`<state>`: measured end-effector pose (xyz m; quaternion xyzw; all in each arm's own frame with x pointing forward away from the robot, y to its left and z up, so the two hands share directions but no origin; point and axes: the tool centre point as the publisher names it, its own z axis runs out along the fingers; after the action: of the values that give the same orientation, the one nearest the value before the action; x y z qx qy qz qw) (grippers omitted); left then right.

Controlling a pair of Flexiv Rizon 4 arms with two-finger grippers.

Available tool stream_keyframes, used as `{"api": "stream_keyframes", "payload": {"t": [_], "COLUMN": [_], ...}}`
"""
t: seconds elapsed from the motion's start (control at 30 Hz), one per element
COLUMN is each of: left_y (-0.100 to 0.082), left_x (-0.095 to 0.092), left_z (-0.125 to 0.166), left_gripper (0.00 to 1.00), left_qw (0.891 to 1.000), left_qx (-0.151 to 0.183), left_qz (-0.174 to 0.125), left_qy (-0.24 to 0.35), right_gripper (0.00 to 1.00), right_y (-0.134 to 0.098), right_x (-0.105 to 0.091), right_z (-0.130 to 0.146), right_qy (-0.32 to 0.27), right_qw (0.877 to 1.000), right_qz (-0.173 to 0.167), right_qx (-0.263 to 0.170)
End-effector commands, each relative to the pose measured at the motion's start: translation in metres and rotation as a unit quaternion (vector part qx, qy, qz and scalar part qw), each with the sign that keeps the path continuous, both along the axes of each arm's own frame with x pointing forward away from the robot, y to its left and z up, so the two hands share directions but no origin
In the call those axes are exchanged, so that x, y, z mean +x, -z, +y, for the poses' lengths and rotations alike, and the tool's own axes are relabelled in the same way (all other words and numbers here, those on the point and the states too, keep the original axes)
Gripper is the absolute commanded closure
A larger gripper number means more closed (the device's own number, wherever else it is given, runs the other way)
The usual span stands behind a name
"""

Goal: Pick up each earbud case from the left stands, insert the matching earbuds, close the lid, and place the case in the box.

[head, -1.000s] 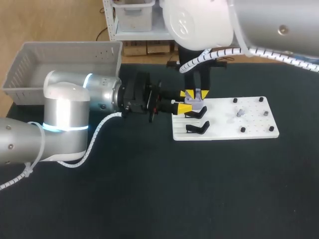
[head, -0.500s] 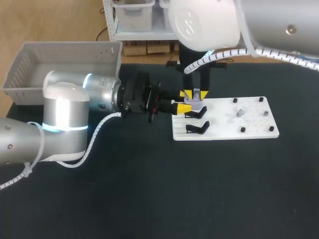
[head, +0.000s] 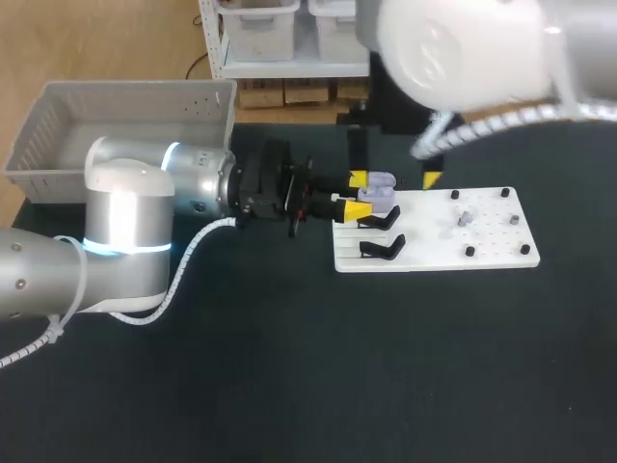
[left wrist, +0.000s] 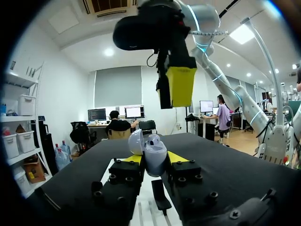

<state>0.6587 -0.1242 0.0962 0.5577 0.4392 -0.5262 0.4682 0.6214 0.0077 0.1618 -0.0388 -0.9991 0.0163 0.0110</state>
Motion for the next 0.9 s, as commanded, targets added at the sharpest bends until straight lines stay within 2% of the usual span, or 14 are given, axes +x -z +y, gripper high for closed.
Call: {"api": "stream_keyframes", "payload": {"t": [0.03,0.23,0.27,0.37,0.5,0.57,0.6,0.63,0.67,0.77,0.8,0.83,0.87,0.9], "left_y": [0.001,0.001,0.001,0.001,0.001,0.001,0.001,0.001,0.001,0.001,0.001,0.001,0.001,0.001], "left_x": [-0.001,-0.001,-0.001,-0.001,-0.001,-0.001,-0.001,-0.001,-0.001,-0.001,-0.001,-0.001,-0.001,-0.001], "left_z": [0.0,0.0,0.0,0.0,0.0,0.0,0.0,0.0,0.0,0.0,0.0,0.0,0.0,0.0], "left_gripper": [1.0,1.0,1.0,1.0,1.0,1.0,1.0,1.0,1.0,1.0,1.0,1.0,1.0,1.0], "left_qw": [1.0,1.0,1.0,1.0,1.0,1.0,1.0,1.0,1.0,1.0,1.0,1.0,1.0,1.0], "left_qx": [-0.001,-0.001,-0.001,-0.001,-0.001,-0.001,-0.001,-0.001,-0.001,-0.001,-0.001,-0.001,-0.001,-0.001], "left_qz": [-0.001,-0.001,-0.001,-0.001,-0.001,-0.001,-0.001,-0.001,-0.001,-0.001,-0.001,-0.001,-0.001,-0.001], "left_qy": [-0.003,-0.003,-0.003,-0.003,-0.003,-0.003,-0.003,-0.003,-0.003,-0.003,-0.003,-0.003,-0.003,-0.003], "right_gripper": [0.15,0.34,0.26,0.18,0.24,0.35,0.35,0.51,0.52,0.51,0.45,0.36,0.09,0.07], "right_y": [0.007,0.013,0.015,0.022,0.031,0.04,0.044,0.047,0.054,0.068,0.071,0.074,0.08,0.083], "right_x": [-0.036,-0.041,-0.041,-0.038,-0.03,-0.022,-0.019,-0.016,-0.011,-0.001,0.003,0.005,0.009,0.012], "right_z": [-0.022,-0.045,-0.049,-0.059,-0.065,-0.068,-0.069,-0.071,-0.074,-0.081,-0.084,-0.086,-0.09,-0.092], "right_qy": [-0.063,-0.035,-0.031,-0.025,-0.024,-0.029,-0.03,-0.028,-0.028,-0.028,-0.025,-0.024,-0.023,-0.022], "right_qw": [0.987,0.982,0.982,0.982,0.982,0.982,0.982,0.982,0.982,0.982,0.983,0.983,0.983,0.984], "right_qz": [-0.148,-0.183,-0.186,-0.186,-0.186,-0.187,-0.187,-0.187,-0.184,-0.183,-0.182,-0.181,-0.18,-0.178], "right_qx": [0.006,0.027,0.028,0.034,0.036,0.03,0.024,0.02,0.02,0.018,0.02,0.02,0.02,0.023]}}
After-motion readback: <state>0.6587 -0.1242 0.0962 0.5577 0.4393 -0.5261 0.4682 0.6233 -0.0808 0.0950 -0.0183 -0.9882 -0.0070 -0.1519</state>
